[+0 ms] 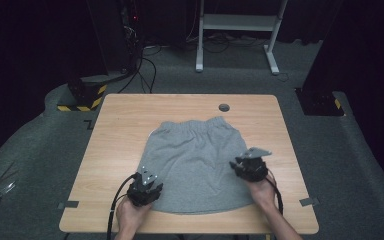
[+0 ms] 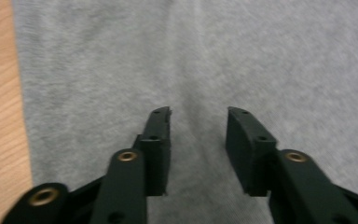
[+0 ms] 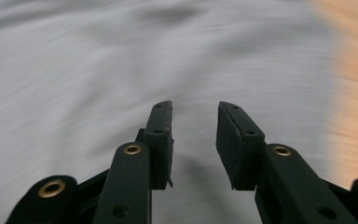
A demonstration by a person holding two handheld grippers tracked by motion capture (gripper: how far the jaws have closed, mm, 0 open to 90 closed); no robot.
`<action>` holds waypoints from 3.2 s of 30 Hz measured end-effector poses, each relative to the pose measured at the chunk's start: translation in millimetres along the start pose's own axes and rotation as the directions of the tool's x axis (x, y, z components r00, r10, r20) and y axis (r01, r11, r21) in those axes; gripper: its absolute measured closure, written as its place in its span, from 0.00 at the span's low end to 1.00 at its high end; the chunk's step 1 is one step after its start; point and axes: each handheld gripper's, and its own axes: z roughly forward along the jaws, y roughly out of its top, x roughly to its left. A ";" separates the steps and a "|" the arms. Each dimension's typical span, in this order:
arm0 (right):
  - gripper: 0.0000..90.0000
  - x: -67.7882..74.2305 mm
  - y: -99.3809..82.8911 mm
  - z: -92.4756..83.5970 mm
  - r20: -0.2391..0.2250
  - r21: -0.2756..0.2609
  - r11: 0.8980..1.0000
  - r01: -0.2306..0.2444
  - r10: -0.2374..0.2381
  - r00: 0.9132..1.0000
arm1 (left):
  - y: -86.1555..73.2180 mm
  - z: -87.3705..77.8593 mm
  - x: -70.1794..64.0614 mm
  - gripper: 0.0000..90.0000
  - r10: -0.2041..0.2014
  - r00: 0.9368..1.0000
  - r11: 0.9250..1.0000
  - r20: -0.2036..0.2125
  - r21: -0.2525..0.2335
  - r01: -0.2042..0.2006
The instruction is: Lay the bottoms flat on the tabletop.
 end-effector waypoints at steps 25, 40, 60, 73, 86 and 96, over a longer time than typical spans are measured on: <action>0.68 -1.0 -15.8 -1.0 0.062 0.007 1.000 -0.005 0.005 0.998 | 13.2 27.7 1.3 0.43 -0.085 0.996 0.995 -0.021 -0.052 0.084; 0.73 60.7 8.7 22.7 -0.065 -0.048 0.992 0.120 -0.123 0.990 | 2.9 19.2 -3.8 0.41 -0.063 0.998 0.996 0.002 -0.057 0.063; 0.64 61.8 11.1 42.5 -0.127 -0.047 0.993 0.110 -0.115 0.985 | 4.4 17.0 -2.2 0.37 -0.103 0.995 0.990 -0.007 -0.101 0.102; 0.58 19.7 7.4 -1.1 -0.060 -0.143 0.990 0.005 -0.014 0.998 | 17.4 3.3 7.0 0.35 -0.127 0.991 0.976 0.047 -0.171 0.133; 0.54 -9.2 -8.5 -27.2 -0.002 -0.215 0.974 -0.070 0.072 0.997 | 16.1 -8.5 23.5 0.32 -0.160 0.985 0.966 0.060 -0.198 0.169; 0.52 -24.1 -22.7 -42.7 0.027 -0.235 0.966 -0.105 0.115 0.993 | 13.9 -16.3 31.8 0.31 -0.173 0.984 0.962 0.051 -0.205 0.180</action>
